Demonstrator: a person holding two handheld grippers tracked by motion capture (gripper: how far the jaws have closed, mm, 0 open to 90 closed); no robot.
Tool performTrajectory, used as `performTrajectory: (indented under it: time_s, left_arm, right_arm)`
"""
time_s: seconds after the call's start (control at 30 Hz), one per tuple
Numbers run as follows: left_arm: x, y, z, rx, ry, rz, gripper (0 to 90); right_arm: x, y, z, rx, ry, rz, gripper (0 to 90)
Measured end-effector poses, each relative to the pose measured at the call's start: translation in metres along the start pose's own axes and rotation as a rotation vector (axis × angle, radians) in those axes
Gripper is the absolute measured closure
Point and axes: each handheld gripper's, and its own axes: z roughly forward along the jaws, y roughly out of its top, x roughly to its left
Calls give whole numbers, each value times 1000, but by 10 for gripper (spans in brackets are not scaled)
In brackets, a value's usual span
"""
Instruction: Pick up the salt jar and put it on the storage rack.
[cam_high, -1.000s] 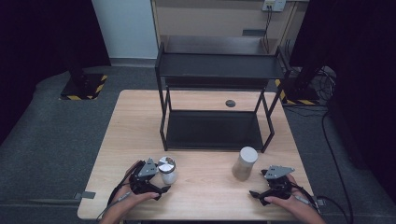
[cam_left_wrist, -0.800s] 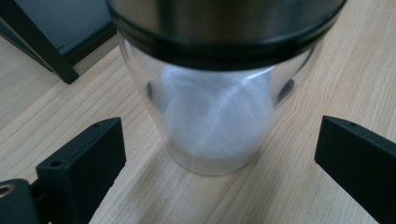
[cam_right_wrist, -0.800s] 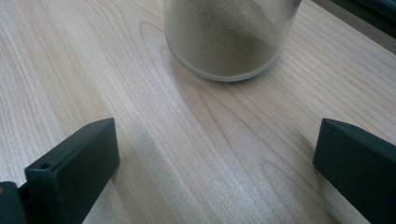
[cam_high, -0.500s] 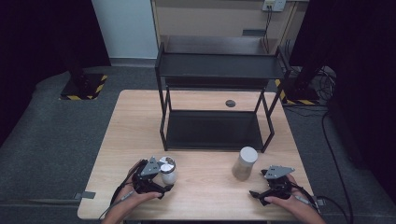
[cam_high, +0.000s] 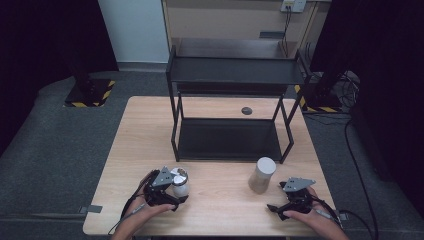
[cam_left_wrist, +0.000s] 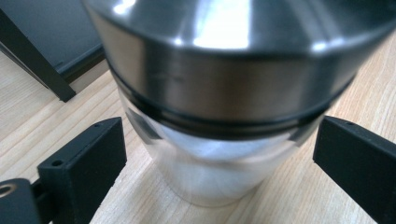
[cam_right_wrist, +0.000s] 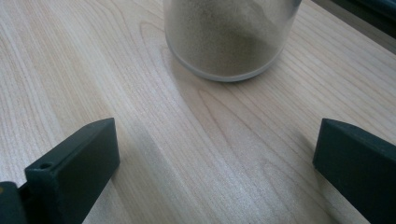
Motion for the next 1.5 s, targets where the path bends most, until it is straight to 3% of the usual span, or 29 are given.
performTrajectory:
  time_s: [0.33,0.83,1.23,1.5]
  left_arm:
    - [4,-4,-1,-40,1,-32,65]
    - [4,-5,3,-65,-2,-42,135]
    - [5,-8,3,-83,2,-45,230]
    - [4,-5,4,-73,-4,-25,288]
  right_arm:
    - [0,0,0,0,0,0,14]
    - [0,0,0,0,0,0,14]
    - [0,0,0,0,0,0,14]
    - [0,0,0,0,0,0,14]
